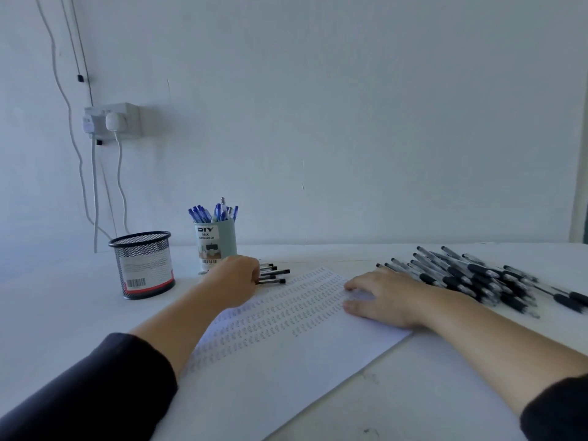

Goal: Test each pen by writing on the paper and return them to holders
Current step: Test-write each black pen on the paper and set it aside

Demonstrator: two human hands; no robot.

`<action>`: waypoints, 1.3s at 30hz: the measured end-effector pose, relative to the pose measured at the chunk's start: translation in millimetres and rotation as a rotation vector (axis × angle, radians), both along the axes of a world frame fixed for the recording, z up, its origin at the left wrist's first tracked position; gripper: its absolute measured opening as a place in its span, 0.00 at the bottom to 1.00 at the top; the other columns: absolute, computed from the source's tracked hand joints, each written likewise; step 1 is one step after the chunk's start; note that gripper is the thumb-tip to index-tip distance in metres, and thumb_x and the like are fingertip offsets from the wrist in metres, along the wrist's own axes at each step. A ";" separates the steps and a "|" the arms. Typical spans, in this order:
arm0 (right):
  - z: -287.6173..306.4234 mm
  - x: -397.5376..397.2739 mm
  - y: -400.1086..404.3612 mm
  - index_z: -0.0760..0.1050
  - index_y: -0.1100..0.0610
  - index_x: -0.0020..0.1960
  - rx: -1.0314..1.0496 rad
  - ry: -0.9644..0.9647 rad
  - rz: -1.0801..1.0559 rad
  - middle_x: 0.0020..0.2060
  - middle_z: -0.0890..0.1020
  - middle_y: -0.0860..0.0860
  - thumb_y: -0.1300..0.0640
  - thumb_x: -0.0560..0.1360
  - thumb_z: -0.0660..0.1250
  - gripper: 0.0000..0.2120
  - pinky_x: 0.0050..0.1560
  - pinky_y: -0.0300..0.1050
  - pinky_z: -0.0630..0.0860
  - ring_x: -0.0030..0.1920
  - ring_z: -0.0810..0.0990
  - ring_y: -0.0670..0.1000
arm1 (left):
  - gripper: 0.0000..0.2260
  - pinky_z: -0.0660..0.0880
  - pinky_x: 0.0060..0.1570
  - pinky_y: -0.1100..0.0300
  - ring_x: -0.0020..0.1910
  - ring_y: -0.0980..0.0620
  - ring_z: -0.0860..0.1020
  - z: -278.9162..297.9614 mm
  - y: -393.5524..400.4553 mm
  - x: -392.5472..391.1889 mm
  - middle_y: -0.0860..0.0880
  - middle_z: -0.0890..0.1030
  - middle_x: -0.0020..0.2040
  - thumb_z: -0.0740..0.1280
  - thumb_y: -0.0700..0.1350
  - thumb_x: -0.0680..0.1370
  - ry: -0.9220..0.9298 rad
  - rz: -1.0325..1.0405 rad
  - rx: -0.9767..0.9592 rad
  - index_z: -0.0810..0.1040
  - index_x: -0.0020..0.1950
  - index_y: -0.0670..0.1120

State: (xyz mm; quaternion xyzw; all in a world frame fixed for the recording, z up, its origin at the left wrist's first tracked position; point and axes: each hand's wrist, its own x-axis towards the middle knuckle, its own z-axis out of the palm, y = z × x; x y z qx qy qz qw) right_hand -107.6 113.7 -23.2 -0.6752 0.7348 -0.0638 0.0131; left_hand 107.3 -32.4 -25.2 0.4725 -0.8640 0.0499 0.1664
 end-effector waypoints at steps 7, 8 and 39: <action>-1.2 -0.7 -0.9 0.62 0.47 0.74 0.003 -0.007 -0.007 0.73 0.65 0.48 0.40 0.79 0.55 0.25 0.73 0.51 0.56 0.74 0.58 0.51 | 0.02 0.75 0.40 0.58 0.41 0.47 0.76 6.0 8.3 -6.1 0.45 0.76 0.44 0.54 0.40 0.83 0.234 -0.061 -0.141 0.65 0.53 0.44; -1.4 -1.2 -1.6 0.62 0.47 0.74 0.002 -0.007 -0.009 0.73 0.65 0.48 0.40 0.79 0.55 0.25 0.73 0.51 0.57 0.74 0.59 0.51 | 0.02 0.73 0.39 0.58 0.41 0.47 0.75 7.3 11.1 -7.5 0.44 0.76 0.44 0.54 0.40 0.83 0.289 -0.068 -0.165 0.64 0.52 0.44; -8.5 -0.4 -4.3 0.58 0.42 0.74 0.077 -0.088 0.016 0.74 0.61 0.47 0.14 0.42 0.52 0.65 0.74 0.54 0.55 0.75 0.54 0.52 | 0.12 0.75 0.49 0.57 0.48 0.49 0.72 9.8 34.5 -16.1 0.47 0.67 0.57 0.66 0.45 0.76 0.210 0.009 -0.184 0.75 0.58 0.43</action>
